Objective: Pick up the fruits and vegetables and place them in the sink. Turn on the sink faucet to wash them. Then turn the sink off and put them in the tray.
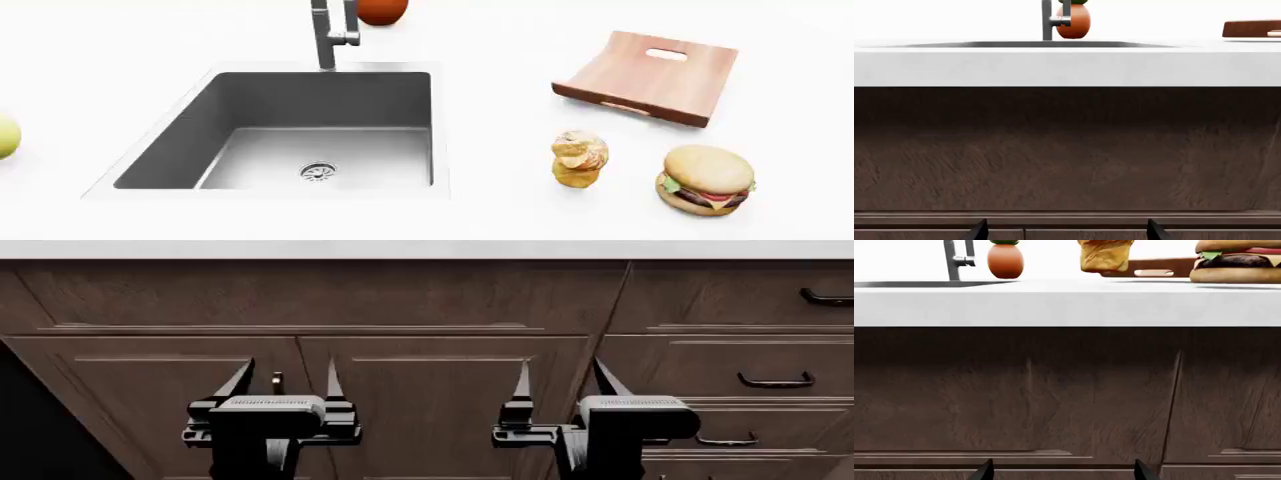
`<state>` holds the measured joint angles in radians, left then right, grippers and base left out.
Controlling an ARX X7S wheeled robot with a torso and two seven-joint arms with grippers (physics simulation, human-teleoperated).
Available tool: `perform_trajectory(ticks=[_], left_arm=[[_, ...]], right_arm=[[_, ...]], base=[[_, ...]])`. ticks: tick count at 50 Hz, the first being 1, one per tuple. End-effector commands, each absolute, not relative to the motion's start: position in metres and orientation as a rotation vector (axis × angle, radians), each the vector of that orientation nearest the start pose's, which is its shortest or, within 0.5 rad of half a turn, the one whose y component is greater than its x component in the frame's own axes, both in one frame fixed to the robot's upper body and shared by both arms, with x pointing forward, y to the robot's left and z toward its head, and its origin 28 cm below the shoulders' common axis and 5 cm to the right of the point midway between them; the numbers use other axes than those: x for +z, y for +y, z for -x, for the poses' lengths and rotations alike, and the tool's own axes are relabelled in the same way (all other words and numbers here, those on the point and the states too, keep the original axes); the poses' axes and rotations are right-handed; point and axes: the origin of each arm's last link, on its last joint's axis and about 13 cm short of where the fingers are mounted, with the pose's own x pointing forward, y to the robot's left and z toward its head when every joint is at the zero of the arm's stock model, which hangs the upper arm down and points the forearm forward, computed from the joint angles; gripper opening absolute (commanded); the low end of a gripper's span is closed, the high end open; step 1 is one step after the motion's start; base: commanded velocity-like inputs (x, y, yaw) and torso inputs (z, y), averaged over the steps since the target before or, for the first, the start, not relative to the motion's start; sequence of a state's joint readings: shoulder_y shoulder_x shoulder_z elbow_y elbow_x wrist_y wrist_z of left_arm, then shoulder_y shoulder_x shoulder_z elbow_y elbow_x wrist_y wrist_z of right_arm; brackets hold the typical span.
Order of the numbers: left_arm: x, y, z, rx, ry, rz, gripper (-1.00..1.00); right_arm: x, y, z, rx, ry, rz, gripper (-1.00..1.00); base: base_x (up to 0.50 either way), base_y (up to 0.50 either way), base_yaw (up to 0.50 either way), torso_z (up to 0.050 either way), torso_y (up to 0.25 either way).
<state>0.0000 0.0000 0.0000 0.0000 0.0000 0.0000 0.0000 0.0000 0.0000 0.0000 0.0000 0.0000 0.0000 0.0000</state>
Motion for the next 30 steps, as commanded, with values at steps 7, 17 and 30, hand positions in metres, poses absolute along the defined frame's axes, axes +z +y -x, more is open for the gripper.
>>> perform_trajectory(ticks=[7, 17, 30], left_arm=[[0.025, 0.204, -0.211, -0.028, 0.030, -0.027, 1.00], [0.085, 0.207, -0.213, -0.064, 0.017, -0.011, 1.00], [0.191, 0.221, -0.207, -0.103, -0.066, -0.027, 1.00]], right_arm=[[0.021, -0.097, -0.212, -0.001, 0.013, 0.021, 1.00], [0.066, -0.107, -0.209, 0.027, -0.021, 0.061, 1.00], [0.161, -0.121, -0.204, 0.076, -0.159, 0.093, 1.00]], base=[[0.00, 0.00, 0.00, 0.000, 0.000], [0.00, 0.00, 0.00, 0.000, 0.000], [0.00, 0.00, 0.00, 0.000, 0.000]])
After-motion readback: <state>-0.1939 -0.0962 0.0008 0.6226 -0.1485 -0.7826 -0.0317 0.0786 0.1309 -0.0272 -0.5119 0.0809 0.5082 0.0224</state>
